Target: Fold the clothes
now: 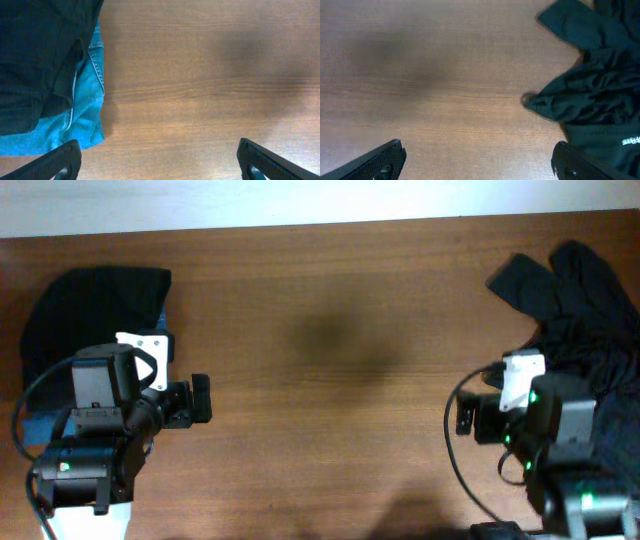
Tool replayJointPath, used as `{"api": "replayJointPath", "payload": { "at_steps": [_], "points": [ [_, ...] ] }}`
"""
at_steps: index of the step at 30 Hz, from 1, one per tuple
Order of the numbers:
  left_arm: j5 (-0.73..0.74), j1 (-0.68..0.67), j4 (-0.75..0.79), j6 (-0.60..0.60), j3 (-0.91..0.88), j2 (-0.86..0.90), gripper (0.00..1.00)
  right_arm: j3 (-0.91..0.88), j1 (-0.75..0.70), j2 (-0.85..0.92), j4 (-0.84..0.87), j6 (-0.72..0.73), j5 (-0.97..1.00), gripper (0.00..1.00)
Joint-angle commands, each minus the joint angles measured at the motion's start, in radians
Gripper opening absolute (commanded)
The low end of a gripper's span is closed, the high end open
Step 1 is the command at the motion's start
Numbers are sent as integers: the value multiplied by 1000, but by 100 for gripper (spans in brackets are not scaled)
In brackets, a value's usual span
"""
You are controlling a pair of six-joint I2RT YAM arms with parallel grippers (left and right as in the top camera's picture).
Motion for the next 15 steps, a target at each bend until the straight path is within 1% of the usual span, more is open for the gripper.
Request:
{"api": "replayJointPath", "payload": {
  "at_steps": [1,7,12,13,15],
  "points": [
    [-7,-3,0,12,-3,1,99,-140,0,-137,72,6,16,99],
    [-7,-3,0,12,-3,1,99,-397,0,-435,223,6,13,98],
    [-7,-3,0,12,-3,1,99,-546,-6,-682,305,6,13,99],
    [-7,-3,0,12,-3,1,99,-565,-10,-710,325,6,14,99],
    [-7,-3,0,12,-3,1,99,-584,-14,-697,377,6,14,99]
  ]
}}
